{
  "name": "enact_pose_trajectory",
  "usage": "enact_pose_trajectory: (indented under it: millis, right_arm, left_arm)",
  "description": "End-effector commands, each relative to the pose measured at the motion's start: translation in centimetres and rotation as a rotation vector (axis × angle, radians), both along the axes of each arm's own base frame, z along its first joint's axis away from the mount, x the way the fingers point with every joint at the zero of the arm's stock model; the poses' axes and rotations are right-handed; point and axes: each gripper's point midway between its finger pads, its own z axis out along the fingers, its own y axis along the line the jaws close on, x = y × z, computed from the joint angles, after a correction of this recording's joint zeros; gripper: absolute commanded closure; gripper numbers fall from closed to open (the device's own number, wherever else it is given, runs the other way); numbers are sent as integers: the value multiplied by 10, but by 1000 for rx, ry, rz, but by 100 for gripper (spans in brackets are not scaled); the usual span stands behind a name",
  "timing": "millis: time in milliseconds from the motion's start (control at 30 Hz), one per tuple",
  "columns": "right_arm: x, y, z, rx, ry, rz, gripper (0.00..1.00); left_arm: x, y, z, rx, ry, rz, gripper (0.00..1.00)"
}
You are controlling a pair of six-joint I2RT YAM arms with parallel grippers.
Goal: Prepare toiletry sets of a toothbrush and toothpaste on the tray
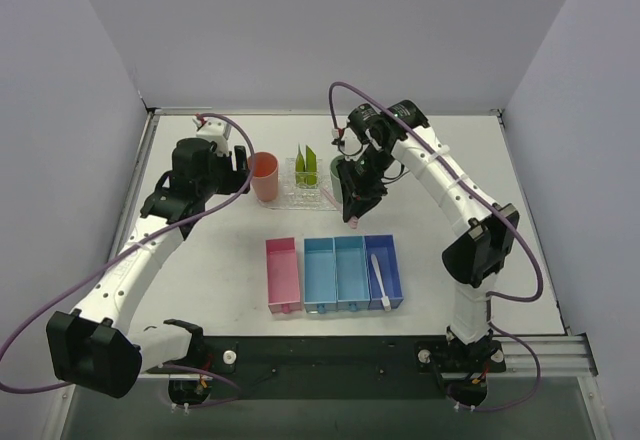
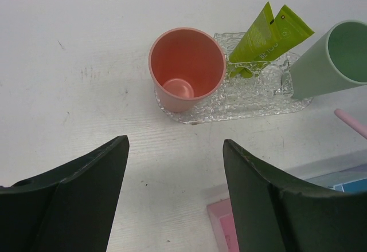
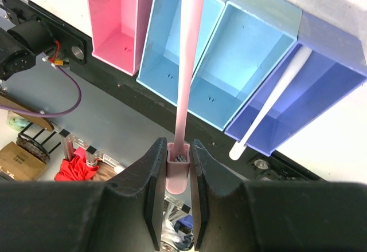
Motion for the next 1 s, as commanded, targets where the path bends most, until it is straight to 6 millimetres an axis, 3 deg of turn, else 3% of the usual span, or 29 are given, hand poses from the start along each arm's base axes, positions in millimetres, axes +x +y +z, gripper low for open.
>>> enact_pose_trajectory:
  millis: [0, 967]
  right_arm:
    - [-5, 0, 3, -10, 68, -6, 100]
    - [47, 30, -37, 2, 67, -92, 100]
  left_arm:
    - [3, -3, 32, -6, -103, -44, 23]
    - [-4, 12, 21, 52, -98, -5, 23]
